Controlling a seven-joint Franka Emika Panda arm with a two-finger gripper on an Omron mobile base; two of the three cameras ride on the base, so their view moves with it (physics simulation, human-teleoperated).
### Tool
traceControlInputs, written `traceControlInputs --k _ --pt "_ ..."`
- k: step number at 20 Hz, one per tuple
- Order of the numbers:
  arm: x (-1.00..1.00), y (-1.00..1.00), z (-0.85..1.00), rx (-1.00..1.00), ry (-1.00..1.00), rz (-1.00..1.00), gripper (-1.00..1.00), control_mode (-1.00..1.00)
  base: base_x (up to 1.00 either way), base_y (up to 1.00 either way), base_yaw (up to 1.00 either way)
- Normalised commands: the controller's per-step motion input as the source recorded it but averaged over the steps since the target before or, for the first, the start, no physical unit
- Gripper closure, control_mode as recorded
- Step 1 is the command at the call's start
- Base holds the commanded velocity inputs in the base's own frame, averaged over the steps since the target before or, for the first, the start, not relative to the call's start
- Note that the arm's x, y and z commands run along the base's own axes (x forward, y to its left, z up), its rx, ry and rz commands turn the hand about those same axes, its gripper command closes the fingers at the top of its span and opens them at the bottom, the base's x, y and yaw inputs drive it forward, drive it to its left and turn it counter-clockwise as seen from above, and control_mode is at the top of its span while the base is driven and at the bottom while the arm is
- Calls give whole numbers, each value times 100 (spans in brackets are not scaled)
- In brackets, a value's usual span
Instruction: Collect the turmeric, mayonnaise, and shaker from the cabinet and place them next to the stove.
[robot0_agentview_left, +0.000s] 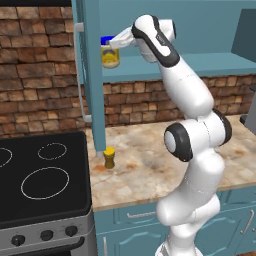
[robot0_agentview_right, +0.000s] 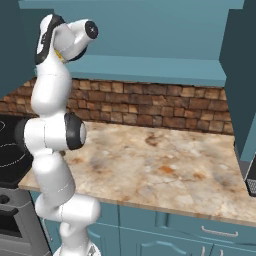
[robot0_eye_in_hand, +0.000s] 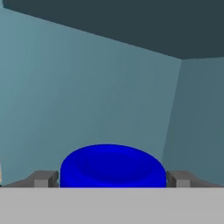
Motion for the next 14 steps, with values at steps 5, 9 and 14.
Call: traceControlInputs --k 5,9,14 --pt "-49 -35 0 0 -3 1 100 -100 0 0 0" --pt "-70 -35 0 0 -2 7 100 -100 0 0 0" --pt "-91 -31 -10 0 -3 13 100 -100 0 0 0"
